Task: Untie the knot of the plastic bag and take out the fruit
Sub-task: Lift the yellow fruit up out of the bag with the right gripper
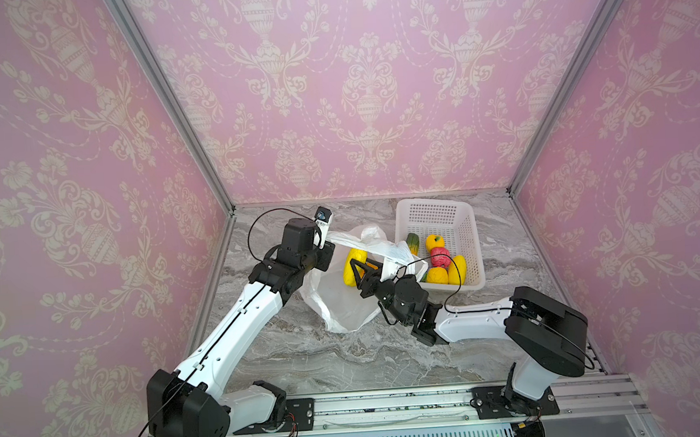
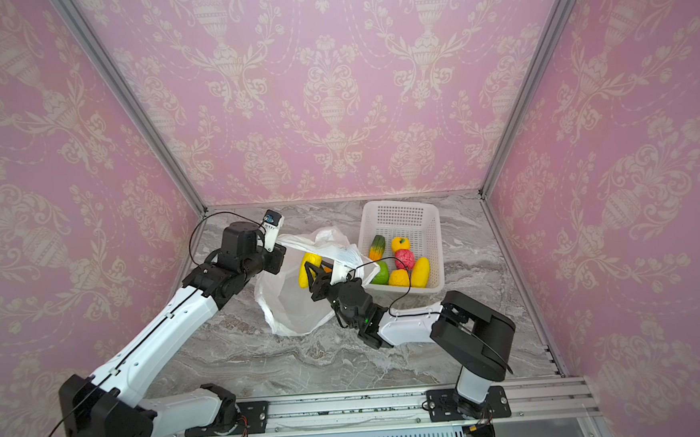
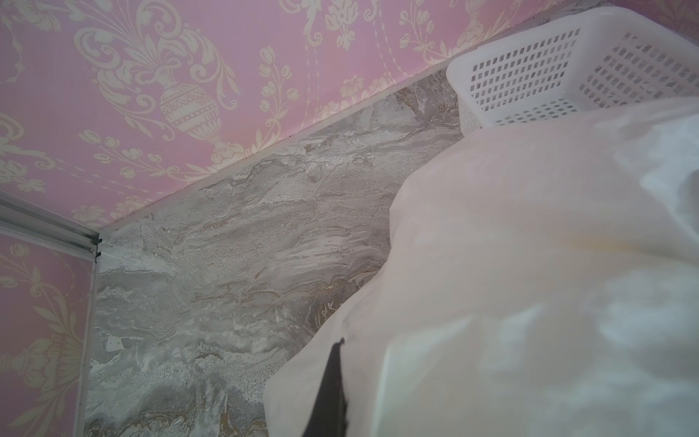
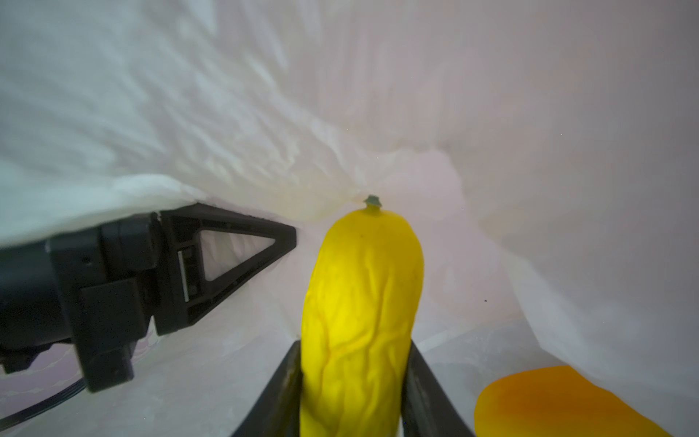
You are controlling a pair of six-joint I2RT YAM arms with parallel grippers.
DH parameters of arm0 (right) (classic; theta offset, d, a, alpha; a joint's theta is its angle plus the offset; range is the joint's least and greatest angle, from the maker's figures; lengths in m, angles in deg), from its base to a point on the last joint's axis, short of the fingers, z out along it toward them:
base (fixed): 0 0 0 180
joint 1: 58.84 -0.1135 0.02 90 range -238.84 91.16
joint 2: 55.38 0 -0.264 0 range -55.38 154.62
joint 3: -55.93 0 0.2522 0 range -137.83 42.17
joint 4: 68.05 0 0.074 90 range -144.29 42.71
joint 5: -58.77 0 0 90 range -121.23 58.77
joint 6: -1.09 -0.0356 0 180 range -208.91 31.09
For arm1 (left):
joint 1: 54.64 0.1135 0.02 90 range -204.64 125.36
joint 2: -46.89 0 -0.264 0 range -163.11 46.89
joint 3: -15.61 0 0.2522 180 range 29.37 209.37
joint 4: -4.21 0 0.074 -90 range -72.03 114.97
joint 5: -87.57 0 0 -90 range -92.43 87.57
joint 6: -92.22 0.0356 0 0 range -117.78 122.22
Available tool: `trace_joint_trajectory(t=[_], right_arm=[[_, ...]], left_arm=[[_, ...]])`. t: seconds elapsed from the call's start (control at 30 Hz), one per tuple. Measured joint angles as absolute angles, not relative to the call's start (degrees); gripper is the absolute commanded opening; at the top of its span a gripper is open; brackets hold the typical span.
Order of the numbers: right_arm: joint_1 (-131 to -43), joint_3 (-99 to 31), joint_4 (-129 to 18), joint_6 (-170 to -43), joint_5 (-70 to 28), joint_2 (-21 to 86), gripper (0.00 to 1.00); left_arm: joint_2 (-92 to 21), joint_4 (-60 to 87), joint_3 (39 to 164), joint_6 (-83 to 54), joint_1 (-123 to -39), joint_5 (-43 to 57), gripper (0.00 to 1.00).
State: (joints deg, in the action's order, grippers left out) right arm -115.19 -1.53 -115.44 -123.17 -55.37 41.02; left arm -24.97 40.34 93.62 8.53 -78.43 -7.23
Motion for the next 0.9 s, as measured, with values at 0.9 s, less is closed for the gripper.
trace_joint_trajectory(t=[0.9], right_arm=[[-112.4, 7.1, -126.0, -124.0, -47.0, 38.3, 0.32]], left_arm=[[-25.0, 40.3, 93.6, 8.8, -78.0, -7.3, 0.03]])
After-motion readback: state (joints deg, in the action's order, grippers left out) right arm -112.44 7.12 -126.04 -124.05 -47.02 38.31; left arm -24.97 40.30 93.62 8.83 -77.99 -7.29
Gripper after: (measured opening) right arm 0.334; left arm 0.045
